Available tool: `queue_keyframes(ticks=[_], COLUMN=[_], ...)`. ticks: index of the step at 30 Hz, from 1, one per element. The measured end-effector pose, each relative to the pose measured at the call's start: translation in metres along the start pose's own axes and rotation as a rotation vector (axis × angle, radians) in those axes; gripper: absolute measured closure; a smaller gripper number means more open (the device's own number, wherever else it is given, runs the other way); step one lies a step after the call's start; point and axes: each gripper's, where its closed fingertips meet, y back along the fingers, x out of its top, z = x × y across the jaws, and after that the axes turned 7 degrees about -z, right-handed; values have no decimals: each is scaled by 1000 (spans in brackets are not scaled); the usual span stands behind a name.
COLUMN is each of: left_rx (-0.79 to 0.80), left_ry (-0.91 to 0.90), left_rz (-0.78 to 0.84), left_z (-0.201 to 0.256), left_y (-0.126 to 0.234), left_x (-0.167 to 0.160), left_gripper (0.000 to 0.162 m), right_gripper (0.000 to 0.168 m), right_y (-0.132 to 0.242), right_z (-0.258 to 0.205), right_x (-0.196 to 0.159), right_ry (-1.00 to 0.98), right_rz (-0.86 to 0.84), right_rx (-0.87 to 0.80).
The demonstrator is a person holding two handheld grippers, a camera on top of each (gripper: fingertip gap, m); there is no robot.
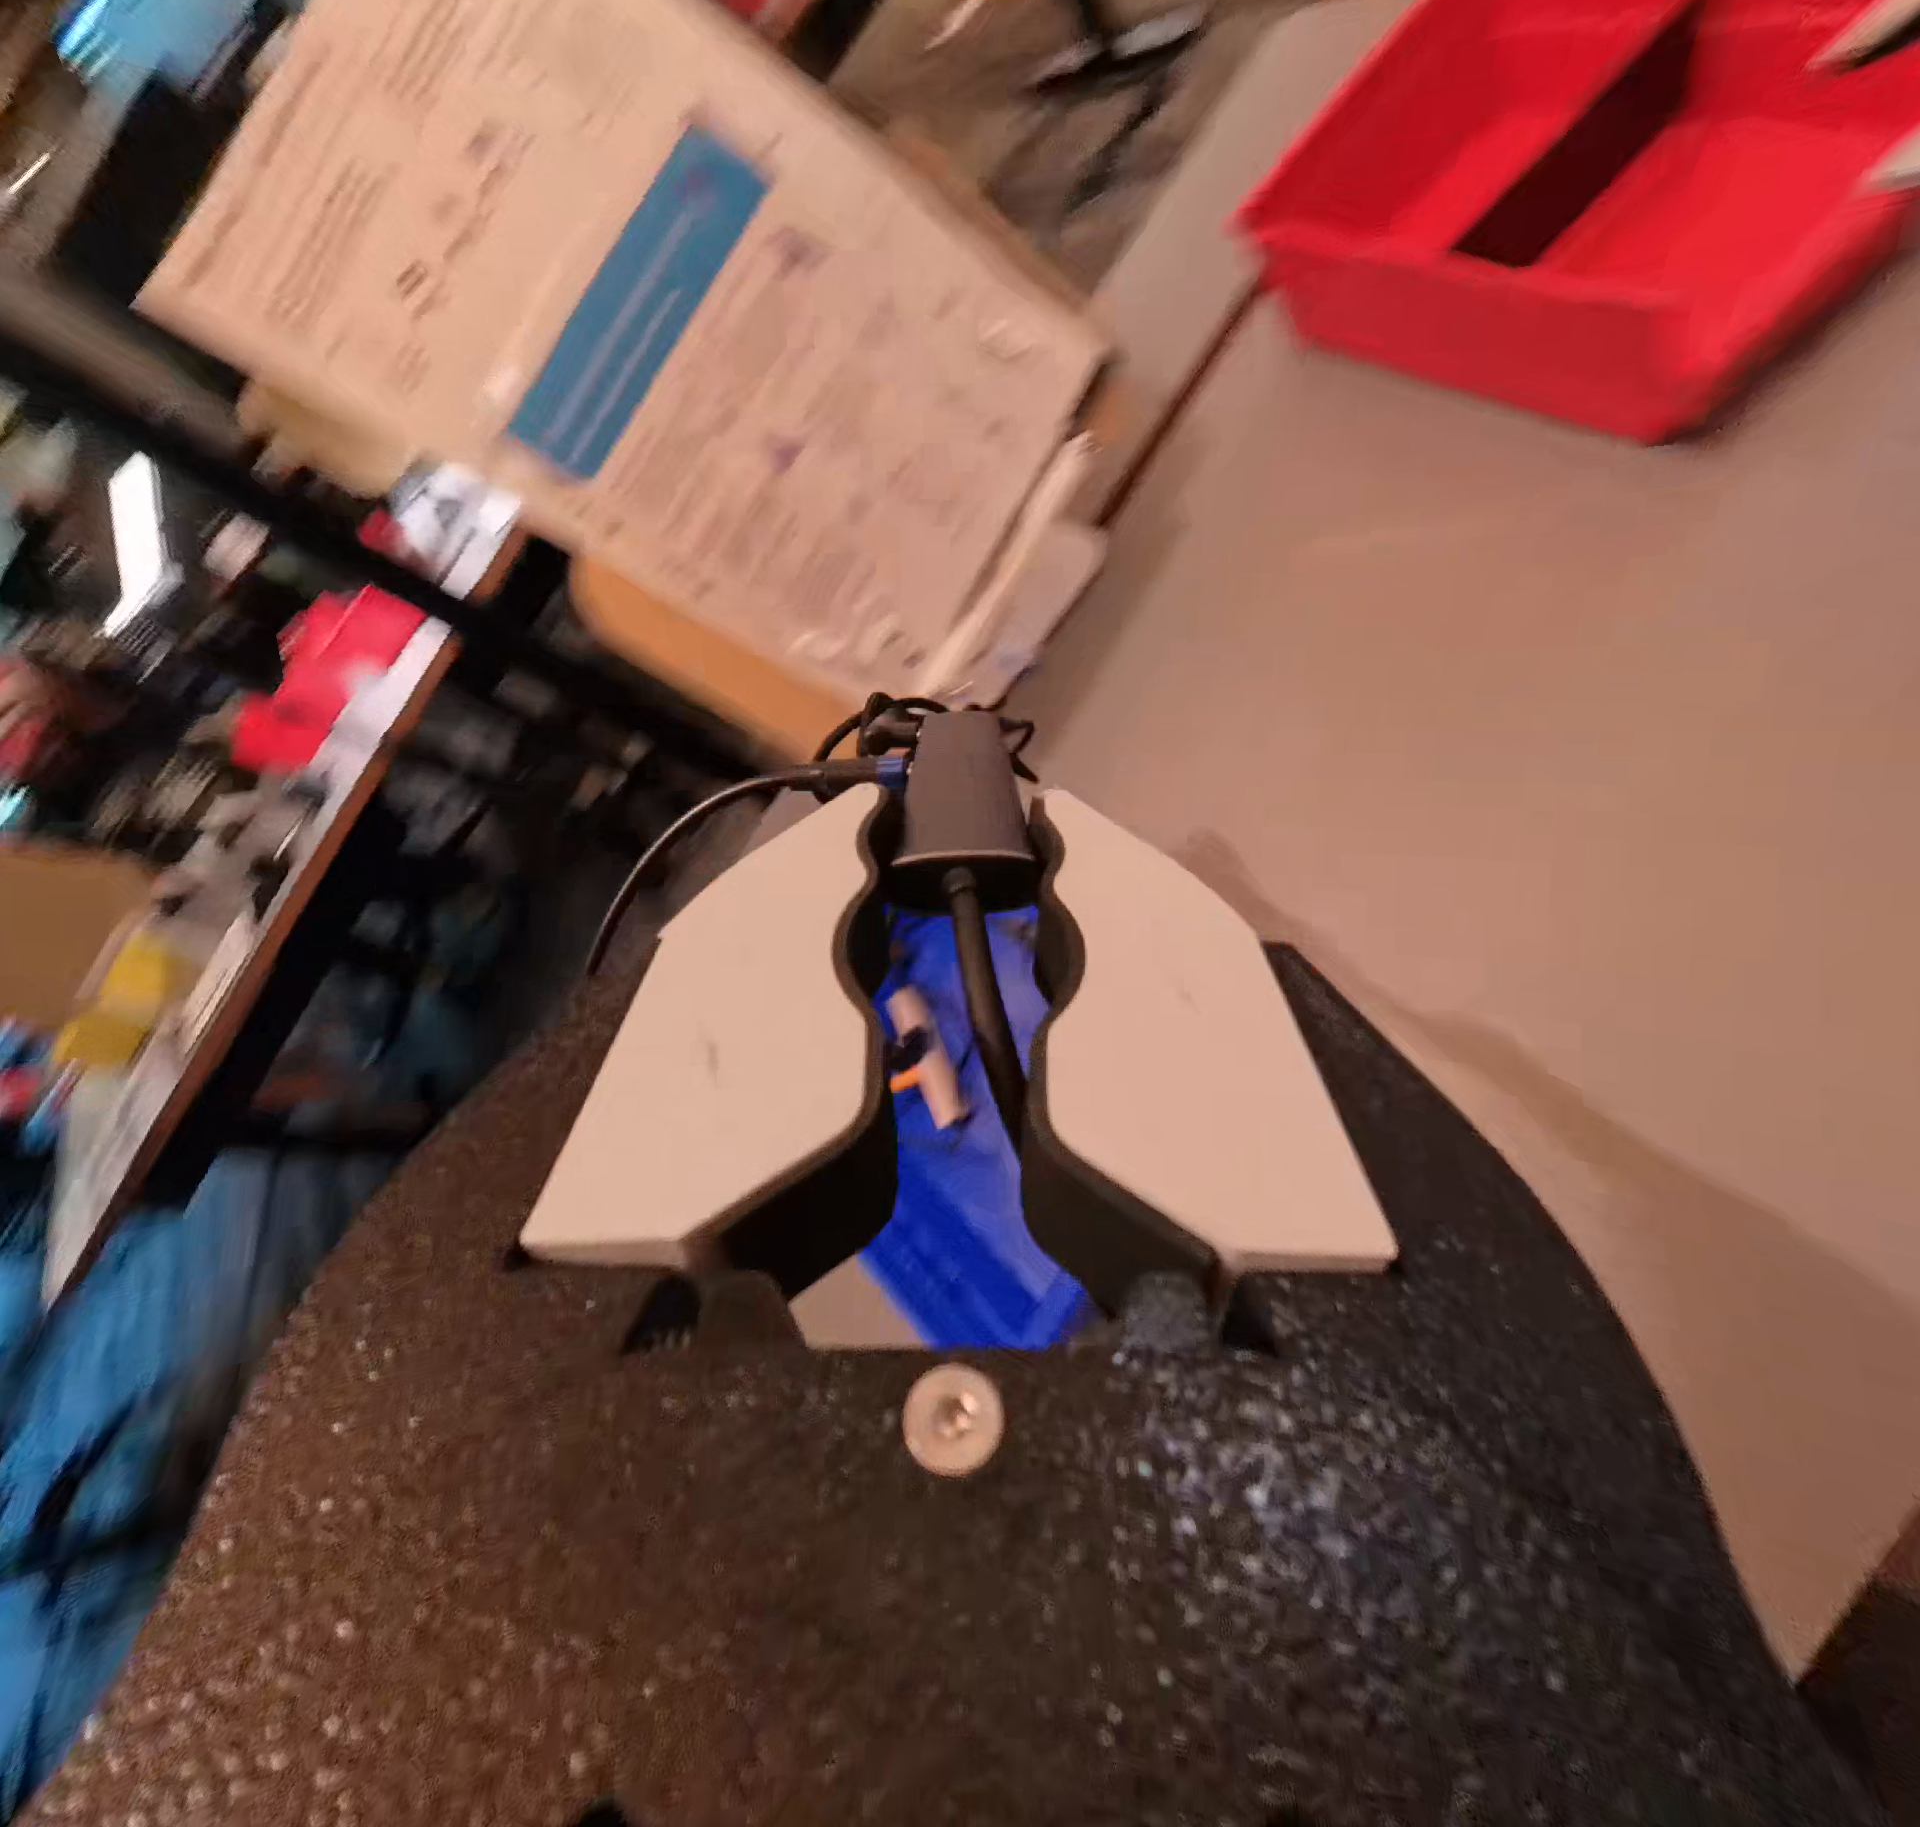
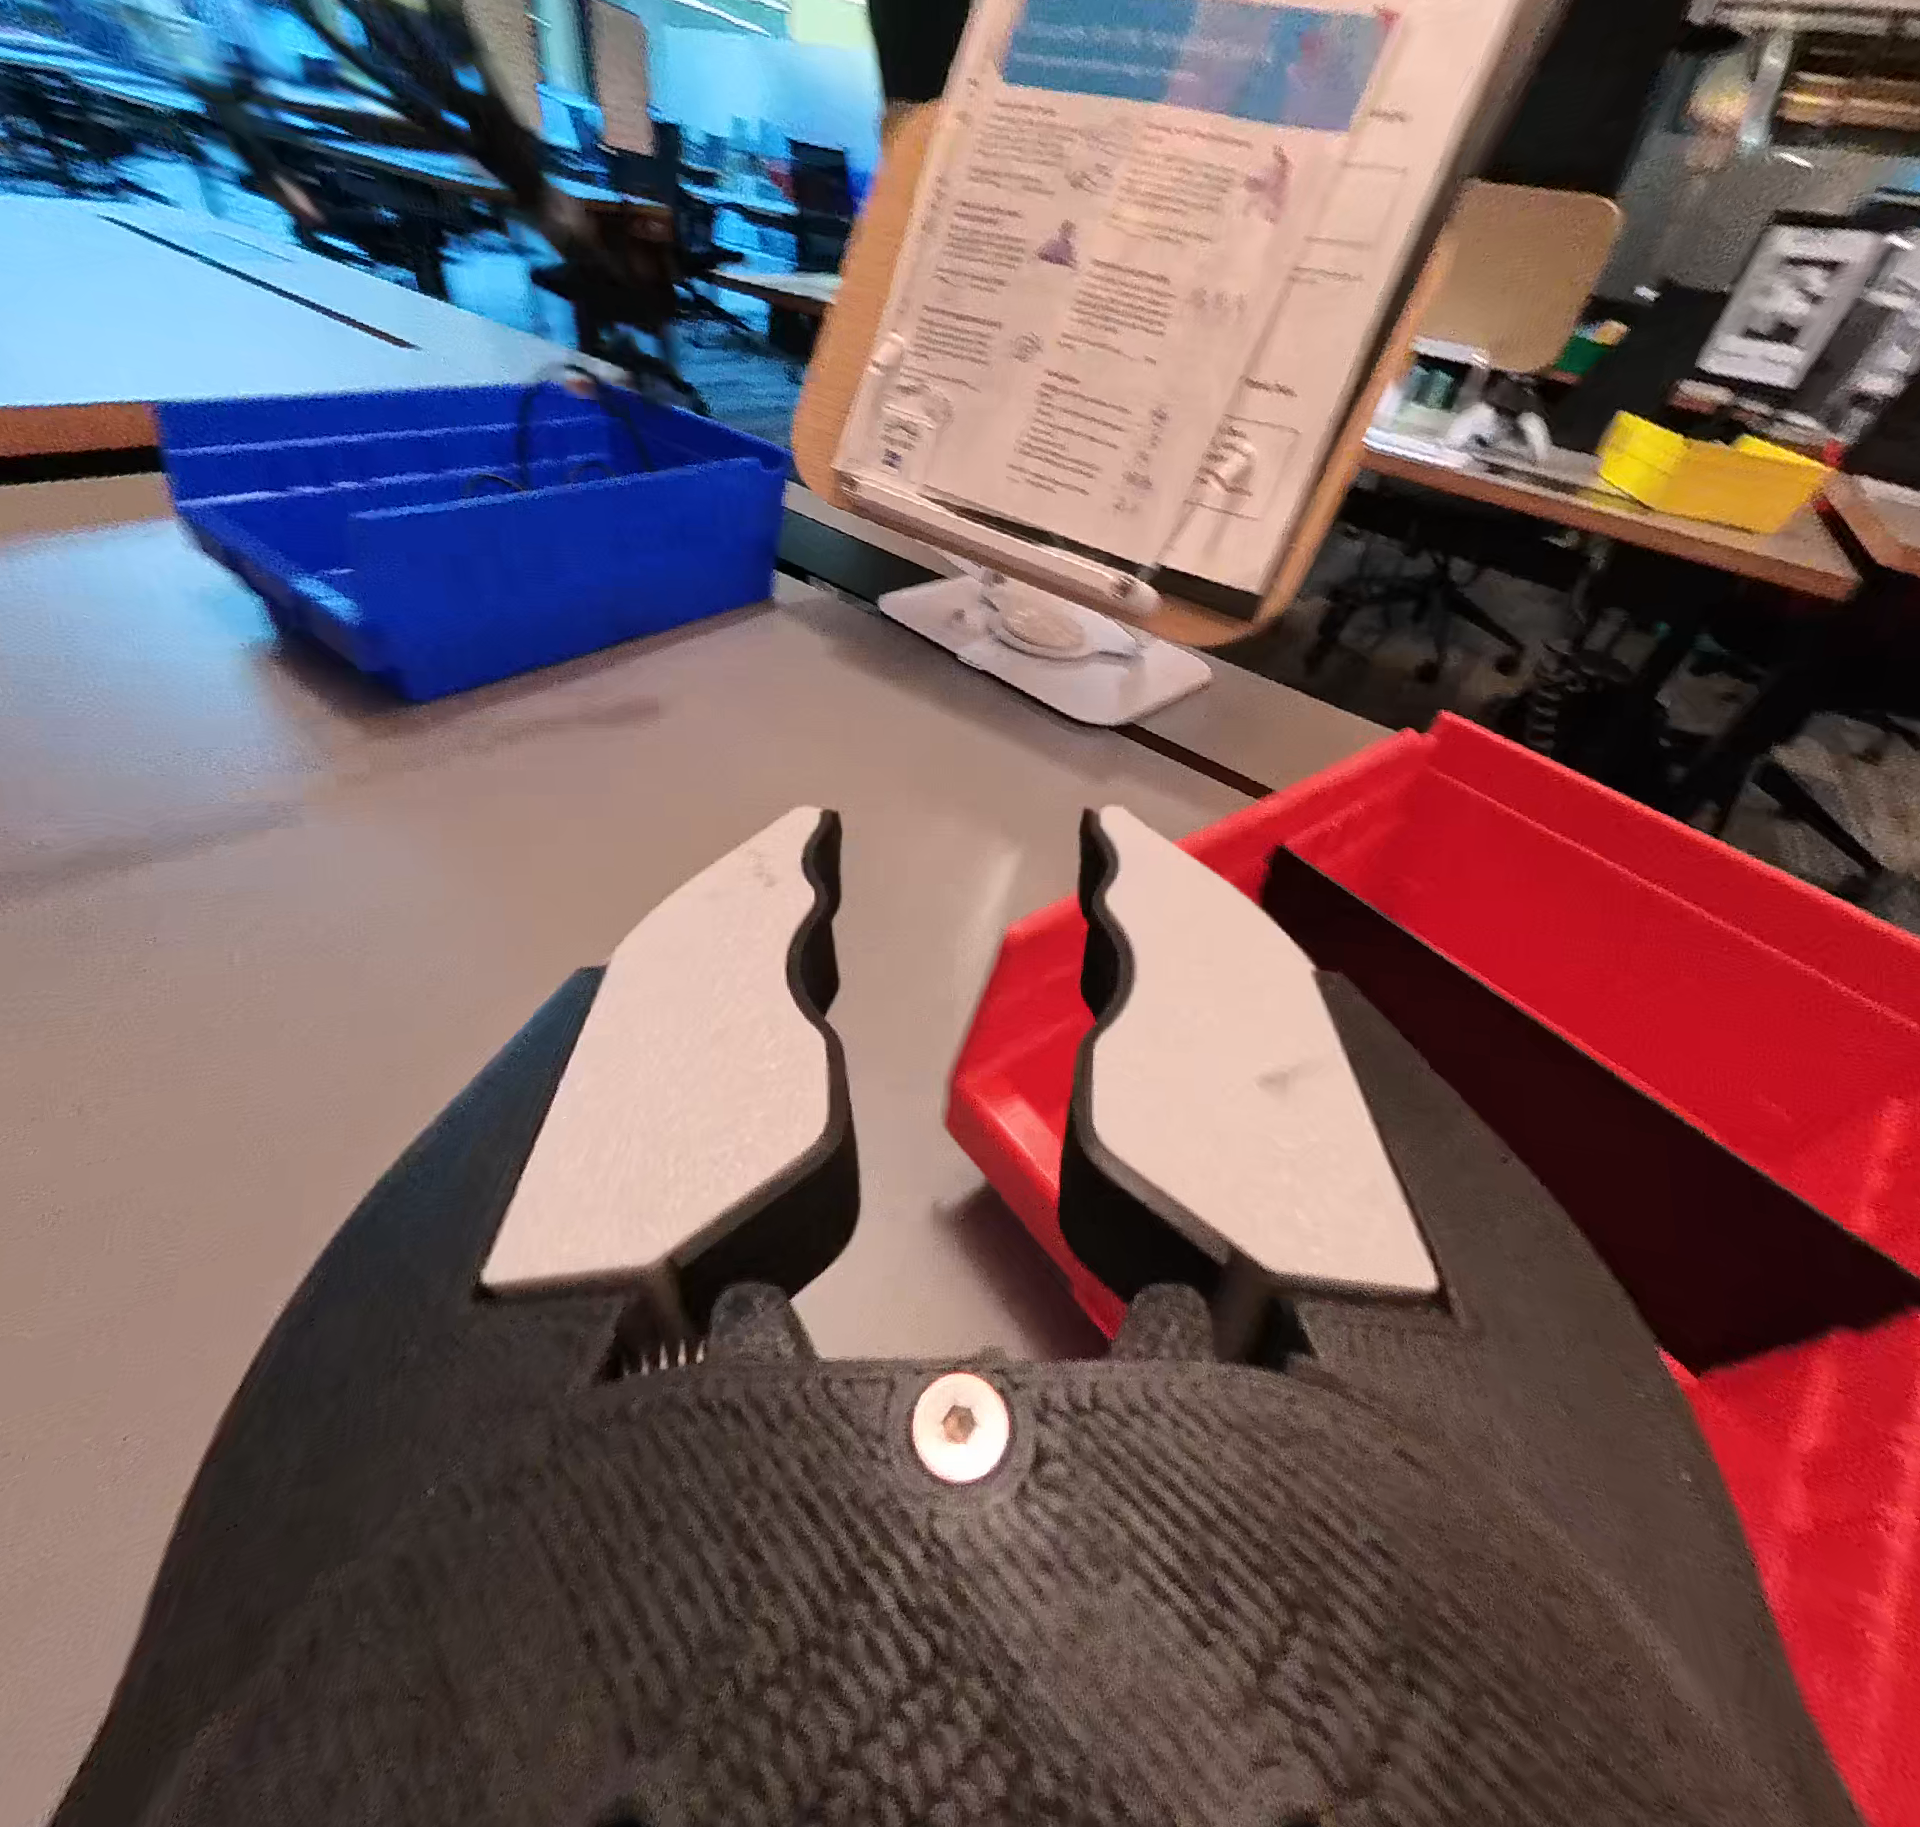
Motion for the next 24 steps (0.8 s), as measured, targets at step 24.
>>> queue_keyframes(ticks=[24], left_rx=[-671], left_ry=[-458], left_rz=[369], left_z=[244], left_y=[-89], left_x=[41], left_gripper=[128], right_gripper=[129], right_y=[-40], right_z=[-156], right_x=[1], right_ry=[230], right_rz=[29], right_rx=[447])
